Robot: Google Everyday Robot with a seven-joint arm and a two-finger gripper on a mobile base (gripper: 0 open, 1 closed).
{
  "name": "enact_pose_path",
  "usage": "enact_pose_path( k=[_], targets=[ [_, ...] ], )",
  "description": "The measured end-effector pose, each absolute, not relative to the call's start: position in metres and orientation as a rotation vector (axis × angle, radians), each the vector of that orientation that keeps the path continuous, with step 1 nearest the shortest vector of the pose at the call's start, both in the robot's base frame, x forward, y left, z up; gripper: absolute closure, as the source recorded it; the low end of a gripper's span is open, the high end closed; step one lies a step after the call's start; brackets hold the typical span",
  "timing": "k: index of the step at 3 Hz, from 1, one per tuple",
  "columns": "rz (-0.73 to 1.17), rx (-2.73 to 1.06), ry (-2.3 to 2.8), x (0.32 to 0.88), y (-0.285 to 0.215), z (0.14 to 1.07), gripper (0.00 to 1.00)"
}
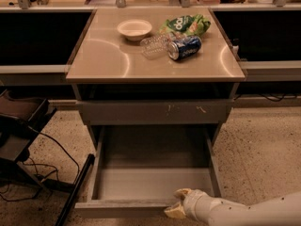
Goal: Open middle drawer
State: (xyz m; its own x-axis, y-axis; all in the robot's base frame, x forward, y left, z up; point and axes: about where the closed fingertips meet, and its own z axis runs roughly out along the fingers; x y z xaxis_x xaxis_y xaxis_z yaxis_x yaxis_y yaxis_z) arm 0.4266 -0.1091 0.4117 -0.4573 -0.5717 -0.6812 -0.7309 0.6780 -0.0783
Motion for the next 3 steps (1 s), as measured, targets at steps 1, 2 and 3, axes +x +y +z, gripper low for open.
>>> enact_pose_path(
  k=[1, 2, 3],
  targets=[
    [0.294, -0.997, 2.190, 0.4266, -0.1091, 0.4116, 0.58],
    [0.294, -0.997, 2.190, 0.4266, -0.1091, 0.4116, 0.35],
    [0.294, -0.997, 2.190, 0.4266, -0.1091, 0.4116, 0.11]
  ],
)
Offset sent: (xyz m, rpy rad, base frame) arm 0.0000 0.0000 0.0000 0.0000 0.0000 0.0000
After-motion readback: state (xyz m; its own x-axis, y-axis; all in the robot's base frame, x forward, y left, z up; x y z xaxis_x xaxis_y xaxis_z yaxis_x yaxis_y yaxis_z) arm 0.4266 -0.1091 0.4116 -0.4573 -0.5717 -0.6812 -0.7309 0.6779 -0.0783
